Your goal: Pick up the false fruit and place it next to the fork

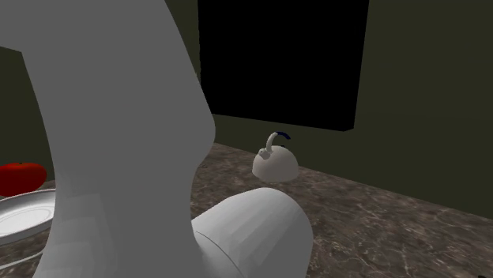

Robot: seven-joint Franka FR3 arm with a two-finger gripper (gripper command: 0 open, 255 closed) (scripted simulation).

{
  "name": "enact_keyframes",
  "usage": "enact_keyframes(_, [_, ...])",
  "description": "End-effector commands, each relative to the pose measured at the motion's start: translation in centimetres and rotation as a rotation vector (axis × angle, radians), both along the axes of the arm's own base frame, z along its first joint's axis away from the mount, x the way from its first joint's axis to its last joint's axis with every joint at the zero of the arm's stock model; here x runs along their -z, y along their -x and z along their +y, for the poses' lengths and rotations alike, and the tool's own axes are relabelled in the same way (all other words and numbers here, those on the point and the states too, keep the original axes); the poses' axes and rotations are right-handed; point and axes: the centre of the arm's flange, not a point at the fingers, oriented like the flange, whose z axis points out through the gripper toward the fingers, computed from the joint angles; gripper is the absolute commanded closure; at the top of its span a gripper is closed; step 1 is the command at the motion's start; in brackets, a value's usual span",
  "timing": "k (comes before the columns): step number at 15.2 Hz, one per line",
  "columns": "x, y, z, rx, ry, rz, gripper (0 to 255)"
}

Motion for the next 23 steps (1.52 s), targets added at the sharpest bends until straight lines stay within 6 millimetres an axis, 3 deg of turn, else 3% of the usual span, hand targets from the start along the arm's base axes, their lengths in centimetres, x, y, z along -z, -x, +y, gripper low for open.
enact_keyframes(1, [1.0, 0.1, 0.0, 0.000, -0.001, 0.000, 255])
enact_keyframes(3, [2.3, 0.1, 0.0, 0.000, -0.001, 0.000, 255])
enact_keyframes(11, [2.3, 0.1, 0.0, 0.000, -0.001, 0.000, 255])
enact_keyframes(12, [2.3, 0.1, 0.0, 0.000, -0.001, 0.000, 0])
enact_keyframes(17, [2.3, 0.1, 0.0, 0.000, -0.001, 0.000, 0])
enact_keyframes(21, [-2.7, 0.2, 0.0, 0.000, -0.001, 0.000, 0])
enact_keyframes(23, [-2.7, 0.2, 0.0, 0.000, -0.001, 0.000, 0])
